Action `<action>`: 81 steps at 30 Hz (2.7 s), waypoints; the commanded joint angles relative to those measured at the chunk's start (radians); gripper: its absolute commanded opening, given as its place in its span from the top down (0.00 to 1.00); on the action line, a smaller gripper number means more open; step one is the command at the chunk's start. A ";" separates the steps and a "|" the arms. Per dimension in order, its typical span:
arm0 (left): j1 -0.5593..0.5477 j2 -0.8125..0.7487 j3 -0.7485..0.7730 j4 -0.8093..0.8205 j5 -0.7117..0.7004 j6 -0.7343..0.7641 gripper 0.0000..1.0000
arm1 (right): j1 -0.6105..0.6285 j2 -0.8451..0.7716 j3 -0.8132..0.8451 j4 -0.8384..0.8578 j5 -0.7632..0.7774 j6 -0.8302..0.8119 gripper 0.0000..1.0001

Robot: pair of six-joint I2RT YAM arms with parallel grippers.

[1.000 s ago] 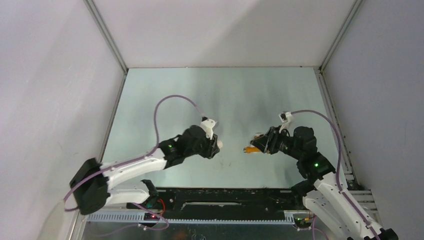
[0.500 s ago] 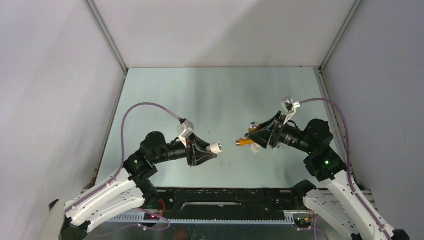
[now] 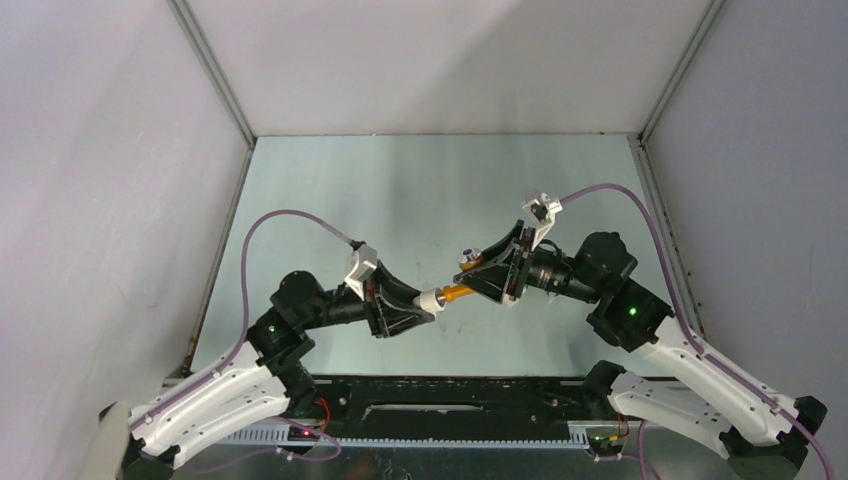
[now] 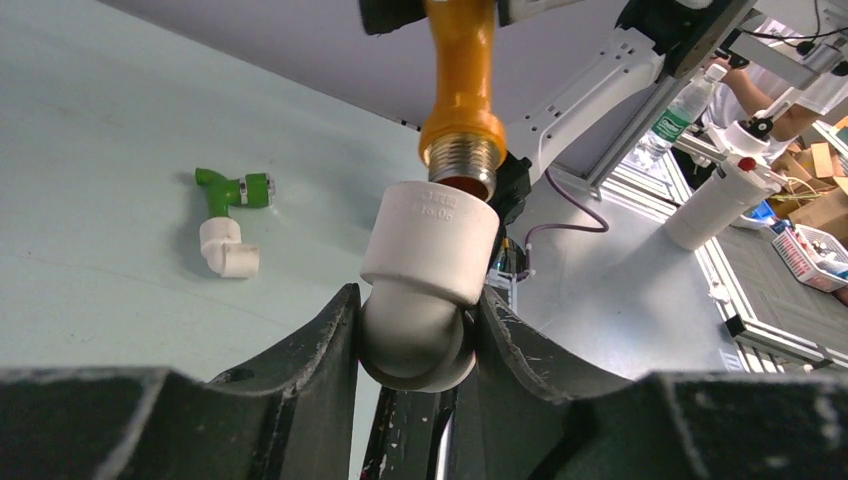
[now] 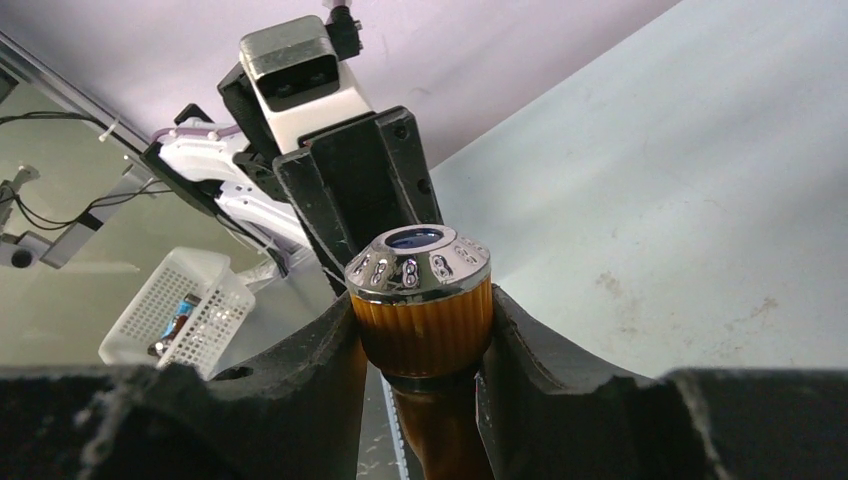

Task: Install the water faucets
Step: Install the water faucet onto the adaptor.

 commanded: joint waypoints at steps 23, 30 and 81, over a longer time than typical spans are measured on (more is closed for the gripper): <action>0.006 -0.003 0.080 0.036 -0.005 -0.066 1.00 | 0.163 0.049 0.130 -0.153 0.198 -0.226 1.00; 0.005 0.007 0.093 0.030 -0.008 -0.066 1.00 | 0.184 0.055 0.131 -0.161 0.218 -0.222 1.00; -0.007 0.101 0.220 -0.203 -0.025 0.360 1.00 | 0.013 0.153 -0.030 -0.048 0.159 0.346 1.00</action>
